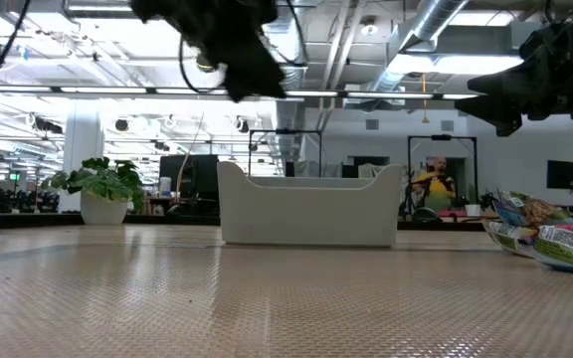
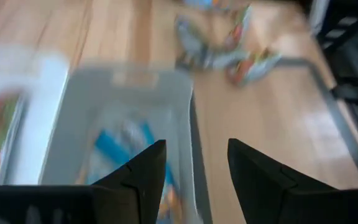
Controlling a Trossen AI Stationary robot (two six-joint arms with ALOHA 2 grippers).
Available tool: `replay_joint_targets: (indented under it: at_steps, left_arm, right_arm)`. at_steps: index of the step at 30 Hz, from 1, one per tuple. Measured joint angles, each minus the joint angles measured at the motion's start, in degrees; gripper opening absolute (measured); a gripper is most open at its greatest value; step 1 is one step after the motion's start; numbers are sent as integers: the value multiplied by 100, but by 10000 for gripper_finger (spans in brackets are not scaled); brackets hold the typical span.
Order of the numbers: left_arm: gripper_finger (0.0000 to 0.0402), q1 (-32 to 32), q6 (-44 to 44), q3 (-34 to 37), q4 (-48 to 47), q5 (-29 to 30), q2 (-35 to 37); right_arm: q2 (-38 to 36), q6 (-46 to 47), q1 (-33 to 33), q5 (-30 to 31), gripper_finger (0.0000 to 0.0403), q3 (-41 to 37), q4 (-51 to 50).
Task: Pick and place Granola Bars by type
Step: Put the red granola bar into the white bin
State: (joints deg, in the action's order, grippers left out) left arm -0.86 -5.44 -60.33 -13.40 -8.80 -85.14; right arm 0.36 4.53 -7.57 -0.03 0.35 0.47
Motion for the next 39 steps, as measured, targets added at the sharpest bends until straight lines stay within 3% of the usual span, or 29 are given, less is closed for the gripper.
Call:
replay_joint_targets:
  at_steps: [7,17,22,26,31,39]
  left_arm:
    - [165,698,-2144,2,-2899,1062,888]
    - [165,2007,-5836,64,-5812,1104,1189]
    - [164,2363,-7658,422,-6084,710,1184]
    - [164,2534,-8441,885,-6059,16,1182]
    - [164,2643,-8778,1520,-5979,-777,1151]
    - [164,2638,-8947,2181,-5254,-1323,1120]
  right_arm:
    - [0,-1,0,0,240,0,0]
    - [-1,-1,-1,-1,240,-1,0]
    - [0,-1,0,0,240,-1,0]
    - [-1,0,-1,0,240,1,0]
    - [-1,-1,-1,0,240,-1,0]
    - [-2,-1,0,0,240,-1,0]
